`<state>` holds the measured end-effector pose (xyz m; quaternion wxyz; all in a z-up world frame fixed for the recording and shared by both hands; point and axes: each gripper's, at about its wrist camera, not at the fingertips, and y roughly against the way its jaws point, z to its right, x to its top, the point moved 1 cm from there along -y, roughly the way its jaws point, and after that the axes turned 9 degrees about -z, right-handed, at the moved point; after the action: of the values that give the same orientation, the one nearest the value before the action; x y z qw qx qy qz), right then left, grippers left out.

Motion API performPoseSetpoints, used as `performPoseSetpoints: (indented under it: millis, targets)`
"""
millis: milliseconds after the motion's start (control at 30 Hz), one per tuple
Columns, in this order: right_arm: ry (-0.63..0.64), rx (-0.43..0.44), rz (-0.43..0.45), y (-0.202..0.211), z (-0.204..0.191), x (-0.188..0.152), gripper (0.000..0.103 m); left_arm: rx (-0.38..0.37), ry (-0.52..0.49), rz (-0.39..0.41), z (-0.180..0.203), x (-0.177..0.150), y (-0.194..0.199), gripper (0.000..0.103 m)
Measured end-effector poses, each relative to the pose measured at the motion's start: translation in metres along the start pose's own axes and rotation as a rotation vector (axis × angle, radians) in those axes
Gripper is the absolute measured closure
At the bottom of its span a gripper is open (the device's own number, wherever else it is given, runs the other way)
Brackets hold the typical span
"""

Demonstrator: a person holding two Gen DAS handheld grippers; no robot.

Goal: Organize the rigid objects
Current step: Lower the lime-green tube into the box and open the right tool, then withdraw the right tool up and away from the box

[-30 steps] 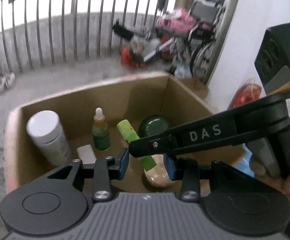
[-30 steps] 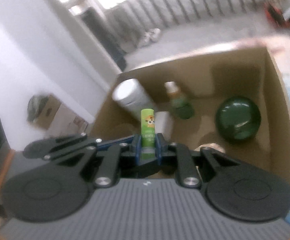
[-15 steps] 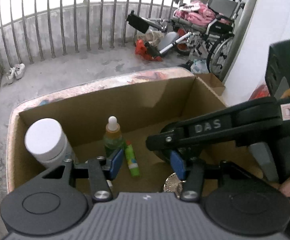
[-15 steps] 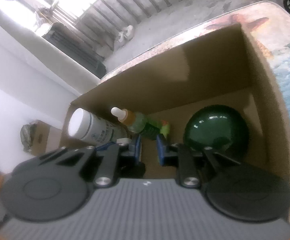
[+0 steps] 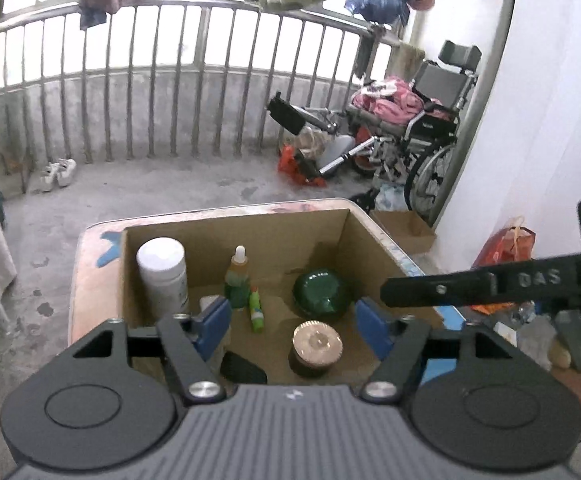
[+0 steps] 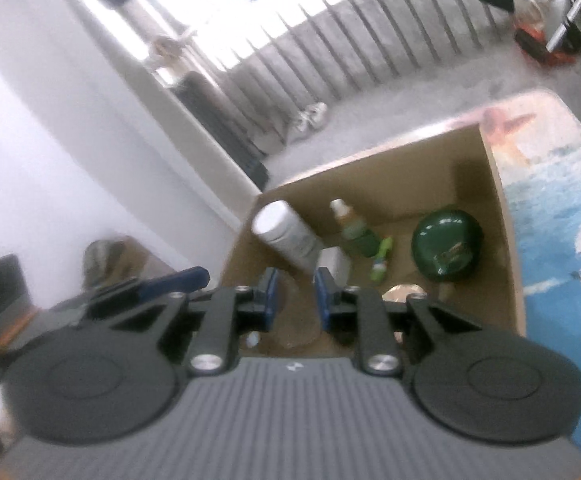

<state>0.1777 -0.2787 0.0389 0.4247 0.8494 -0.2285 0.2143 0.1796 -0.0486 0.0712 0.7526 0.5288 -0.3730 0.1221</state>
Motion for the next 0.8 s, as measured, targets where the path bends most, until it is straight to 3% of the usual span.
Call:
performPoseSetpoints:
  millis: [233, 567, 800]
  targets:
    - [0.052, 0.015, 0.024, 0.038, -0.035, -0.052, 0.078, 0.126, 0.016, 0.014, 0.020, -0.037, 0.042, 0.014]
    - [0.093, 0.031, 0.008, 0.059, -0.066, -0.116, 0.074, 0.259, 0.060, -0.014, 0.028, -0.089, 0.081, 0.014]
    - [0.134, 0.052, -0.013, 0.066, -0.081, -0.151, 0.073, 0.296, 0.079, -0.027, 0.033, -0.122, 0.095, 0.014]
